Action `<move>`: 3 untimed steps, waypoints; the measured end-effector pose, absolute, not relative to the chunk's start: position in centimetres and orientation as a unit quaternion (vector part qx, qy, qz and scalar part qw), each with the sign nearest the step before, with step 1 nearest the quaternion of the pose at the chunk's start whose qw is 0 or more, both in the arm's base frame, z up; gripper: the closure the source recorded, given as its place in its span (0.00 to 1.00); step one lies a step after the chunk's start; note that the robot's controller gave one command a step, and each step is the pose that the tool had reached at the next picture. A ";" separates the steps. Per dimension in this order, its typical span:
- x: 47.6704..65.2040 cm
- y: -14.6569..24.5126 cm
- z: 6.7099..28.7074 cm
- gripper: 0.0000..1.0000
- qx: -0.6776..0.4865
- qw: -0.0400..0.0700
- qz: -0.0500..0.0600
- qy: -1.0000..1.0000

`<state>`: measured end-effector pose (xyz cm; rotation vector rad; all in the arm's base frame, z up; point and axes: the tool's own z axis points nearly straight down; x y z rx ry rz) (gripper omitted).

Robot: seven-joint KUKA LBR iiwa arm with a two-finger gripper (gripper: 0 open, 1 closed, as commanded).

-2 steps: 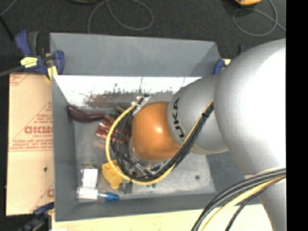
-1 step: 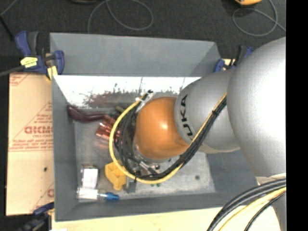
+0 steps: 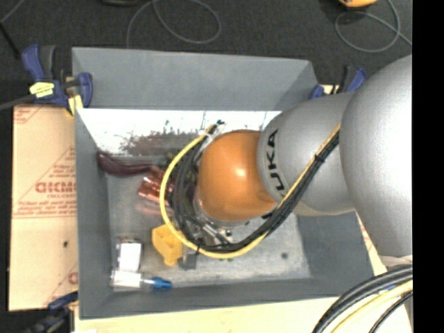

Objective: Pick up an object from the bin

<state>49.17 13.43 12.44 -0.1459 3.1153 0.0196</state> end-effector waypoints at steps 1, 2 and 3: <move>49.3 14.9 20.0 1.00 -0.038 0.004 0.005 0.999; 49.3 14.9 20.0 1.00 -0.037 0.004 0.005 0.999; 49.2 15.0 23.9 1.00 -0.052 0.002 0.004 0.999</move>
Offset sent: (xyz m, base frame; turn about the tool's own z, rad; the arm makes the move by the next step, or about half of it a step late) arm 0.0000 0.0000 0.0000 0.0000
